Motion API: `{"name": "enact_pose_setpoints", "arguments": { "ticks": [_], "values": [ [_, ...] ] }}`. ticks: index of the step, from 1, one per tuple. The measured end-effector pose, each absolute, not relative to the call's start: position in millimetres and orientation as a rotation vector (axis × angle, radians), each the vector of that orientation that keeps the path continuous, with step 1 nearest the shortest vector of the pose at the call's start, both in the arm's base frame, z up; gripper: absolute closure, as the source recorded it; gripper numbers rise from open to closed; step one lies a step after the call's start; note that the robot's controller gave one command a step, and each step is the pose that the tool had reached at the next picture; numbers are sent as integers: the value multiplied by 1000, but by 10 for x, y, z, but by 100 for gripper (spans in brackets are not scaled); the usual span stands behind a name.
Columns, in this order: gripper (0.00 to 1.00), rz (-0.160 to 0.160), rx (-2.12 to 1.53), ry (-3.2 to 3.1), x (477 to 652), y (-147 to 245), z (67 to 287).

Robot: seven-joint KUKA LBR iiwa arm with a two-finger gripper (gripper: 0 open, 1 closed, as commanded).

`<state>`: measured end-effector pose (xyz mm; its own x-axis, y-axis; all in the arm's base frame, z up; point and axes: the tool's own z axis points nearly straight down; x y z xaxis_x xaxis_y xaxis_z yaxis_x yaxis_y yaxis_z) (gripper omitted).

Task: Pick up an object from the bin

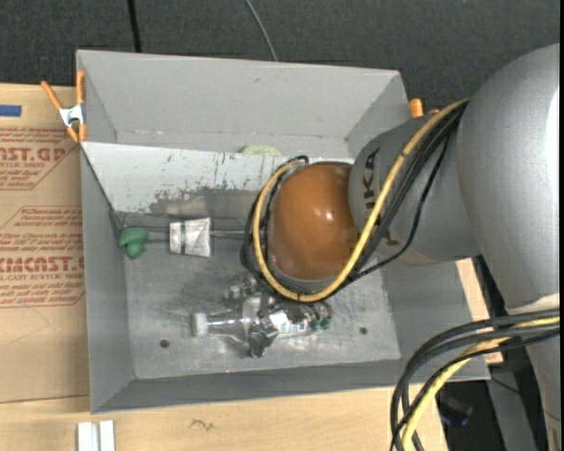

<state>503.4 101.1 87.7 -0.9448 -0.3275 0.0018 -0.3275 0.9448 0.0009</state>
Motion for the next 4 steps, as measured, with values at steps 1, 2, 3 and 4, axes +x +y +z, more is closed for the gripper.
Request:
{"name": "enact_pose_setpoints", "arguments": {
  "ticks": [1,2,3,4],
  "values": [
    [100,-2,530,-3090,5038,616,1493],
    [100,4,504,-3117,5265,774,1612],
    [100,-4,509,-3089,4984,615,1859],
    [100,-1,698,-3061,5004,568,2577]
  ]
}}
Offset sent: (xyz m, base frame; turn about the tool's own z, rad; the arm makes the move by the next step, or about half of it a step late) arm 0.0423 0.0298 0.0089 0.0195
